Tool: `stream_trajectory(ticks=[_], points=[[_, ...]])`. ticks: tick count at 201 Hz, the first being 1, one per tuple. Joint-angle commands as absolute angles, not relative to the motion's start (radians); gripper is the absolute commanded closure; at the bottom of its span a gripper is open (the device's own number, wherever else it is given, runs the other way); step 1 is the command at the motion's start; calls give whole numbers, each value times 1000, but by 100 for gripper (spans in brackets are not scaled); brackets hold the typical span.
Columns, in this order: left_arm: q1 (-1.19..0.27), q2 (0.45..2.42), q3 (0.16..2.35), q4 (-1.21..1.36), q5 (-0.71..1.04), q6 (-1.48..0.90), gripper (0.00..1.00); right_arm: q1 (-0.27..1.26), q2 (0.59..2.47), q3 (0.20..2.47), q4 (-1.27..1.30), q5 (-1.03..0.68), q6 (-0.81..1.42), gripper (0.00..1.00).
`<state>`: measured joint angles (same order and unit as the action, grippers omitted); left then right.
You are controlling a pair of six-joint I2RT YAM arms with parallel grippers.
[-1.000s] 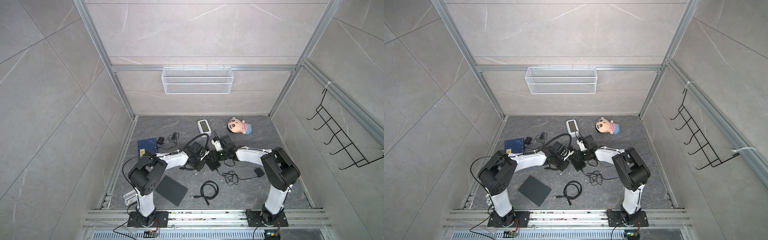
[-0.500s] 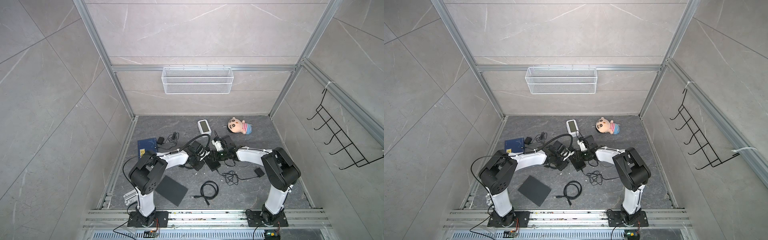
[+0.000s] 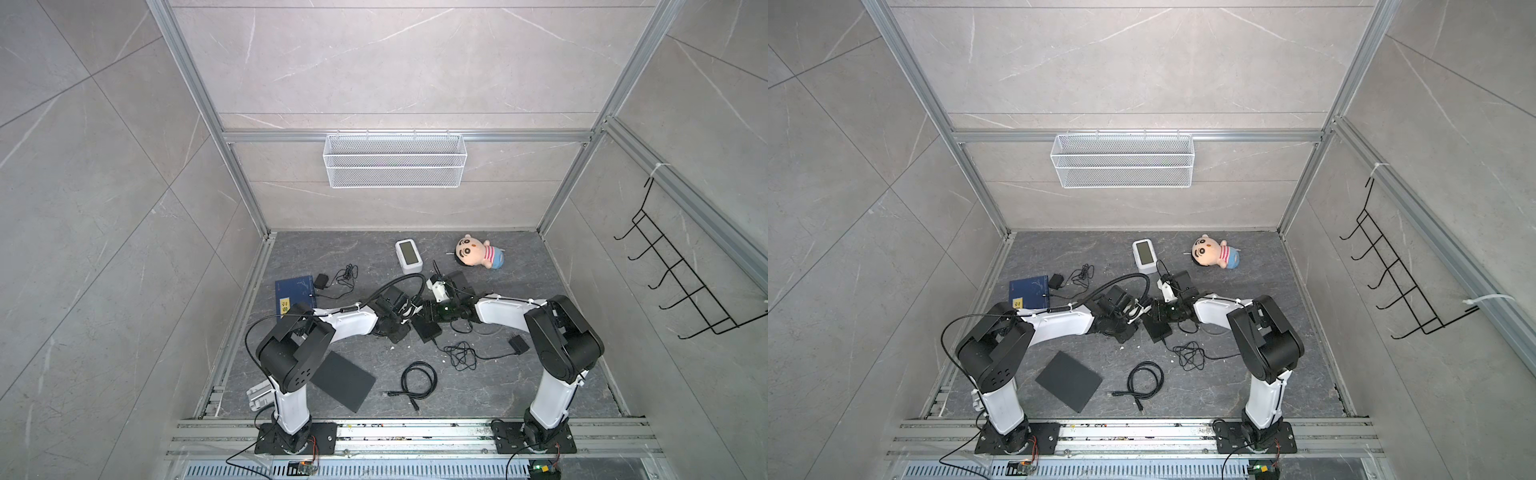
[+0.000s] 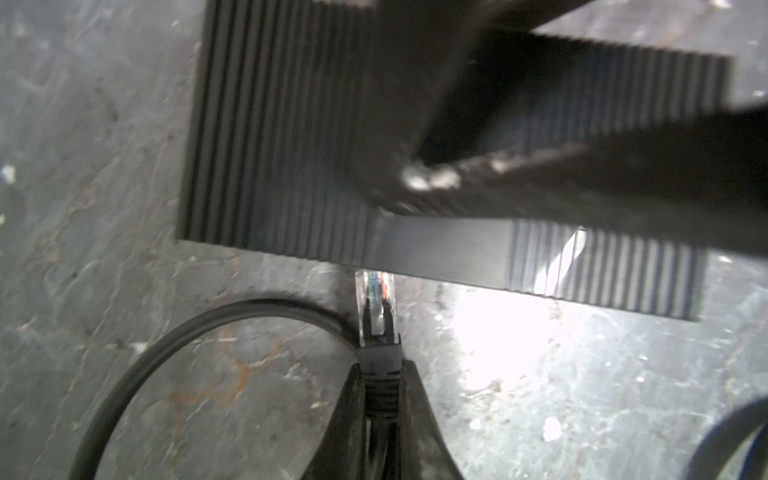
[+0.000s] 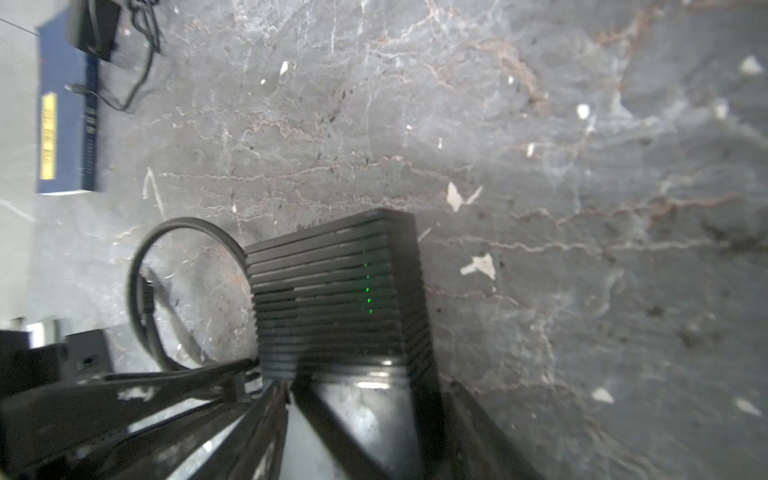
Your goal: Insert the plug into the switch port
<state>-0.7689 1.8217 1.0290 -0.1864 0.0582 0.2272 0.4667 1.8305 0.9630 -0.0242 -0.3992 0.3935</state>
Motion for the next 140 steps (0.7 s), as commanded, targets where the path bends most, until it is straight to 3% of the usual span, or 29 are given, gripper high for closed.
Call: stream_trajectory(ticks=[1, 30, 56, 140], points=[[-797, 1818, 1003, -155, 100, 271, 99, 423, 1843, 863, -141, -438, 447, 38], [-796, 1826, 999, -162, 74, 293, 98, 405, 1814, 806, -110, -448, 471, 41], [-796, 1840, 1012, -180, 49, 310, 98, 395, 1803, 765, -55, -444, 473, 51], [-787, 1881, 1097, -236, -6, 373, 100, 394, 1848, 708, 80, -533, 471, 57]])
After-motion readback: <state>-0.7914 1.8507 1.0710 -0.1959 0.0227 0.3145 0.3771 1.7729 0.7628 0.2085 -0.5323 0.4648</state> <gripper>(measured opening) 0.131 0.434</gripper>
